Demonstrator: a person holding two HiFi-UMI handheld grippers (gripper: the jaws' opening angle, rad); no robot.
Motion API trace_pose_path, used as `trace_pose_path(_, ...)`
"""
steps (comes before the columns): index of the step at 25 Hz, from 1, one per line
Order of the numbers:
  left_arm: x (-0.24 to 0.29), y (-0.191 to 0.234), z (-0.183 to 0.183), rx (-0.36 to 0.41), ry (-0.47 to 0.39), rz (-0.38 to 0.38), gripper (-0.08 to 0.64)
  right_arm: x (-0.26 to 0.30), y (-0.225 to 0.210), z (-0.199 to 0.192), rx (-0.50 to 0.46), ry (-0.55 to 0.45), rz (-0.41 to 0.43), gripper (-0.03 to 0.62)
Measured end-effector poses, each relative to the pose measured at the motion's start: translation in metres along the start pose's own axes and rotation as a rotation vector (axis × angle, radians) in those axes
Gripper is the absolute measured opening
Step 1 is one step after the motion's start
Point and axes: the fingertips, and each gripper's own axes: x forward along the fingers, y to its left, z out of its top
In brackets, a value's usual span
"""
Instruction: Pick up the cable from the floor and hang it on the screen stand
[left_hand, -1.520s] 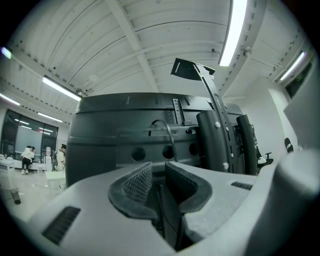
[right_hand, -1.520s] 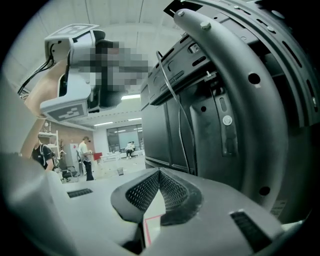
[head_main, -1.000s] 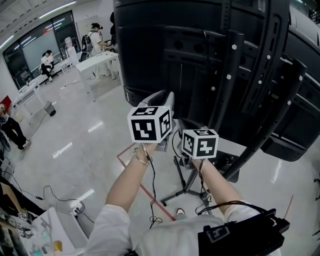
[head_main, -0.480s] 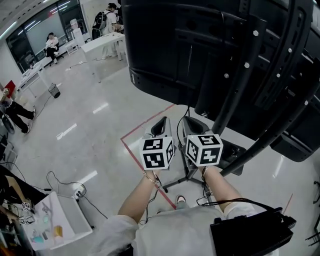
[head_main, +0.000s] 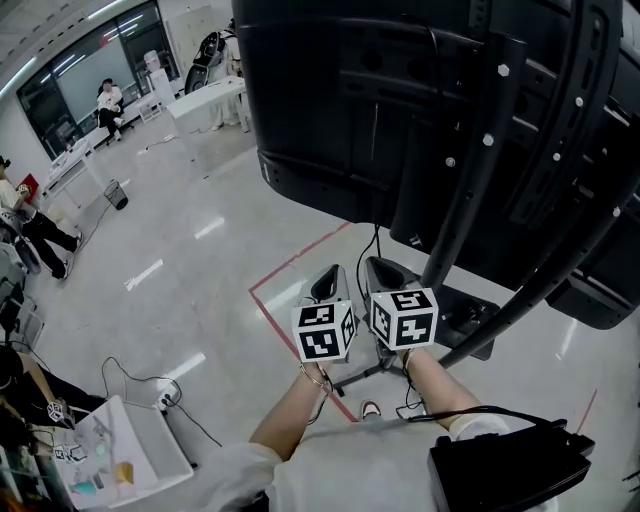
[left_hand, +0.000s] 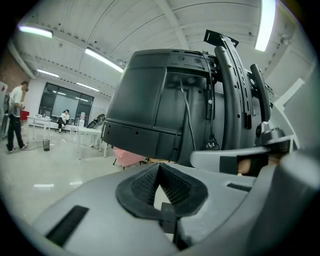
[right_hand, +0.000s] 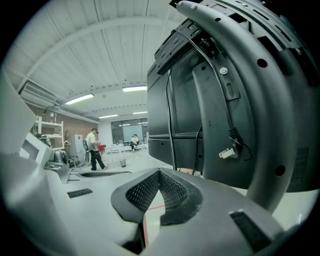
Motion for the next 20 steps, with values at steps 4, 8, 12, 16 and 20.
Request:
trace_pose_path(4, 0.003, 0.0, 0.003, 0.002, -0.001, -0.003, 0.003, 0.001, -0.002, 0.002, 0.013, -0.005, -0.004, 0.017)
trace_pose_path(8, 0.007, 0.001, 0.005, -0.001, 0.0, -0.006, 0.003, 0.001, -0.004, 0.004, 0.017, -0.011, -0.003, 0.017)
trace_pose_path(12, 0.011, 0.001, 0.008, -0.006, -0.004, -0.007, 0.003, 0.002, -0.008, 0.007, 0.026, -0.018, -0.002, 0.017)
trace_pose_path(16, 0.013, 0.0, 0.011, -0.01, -0.012, -0.009, 0.003, 0.001, -0.011, 0.007, 0.033, -0.02, -0.003, 0.017)
trace_pose_path(20, 0.012, -0.001, 0.017, -0.015, -0.023, -0.016, 0.003, -0.001, -0.011, 0.008, 0.04, -0.023, -0.005, 0.017)
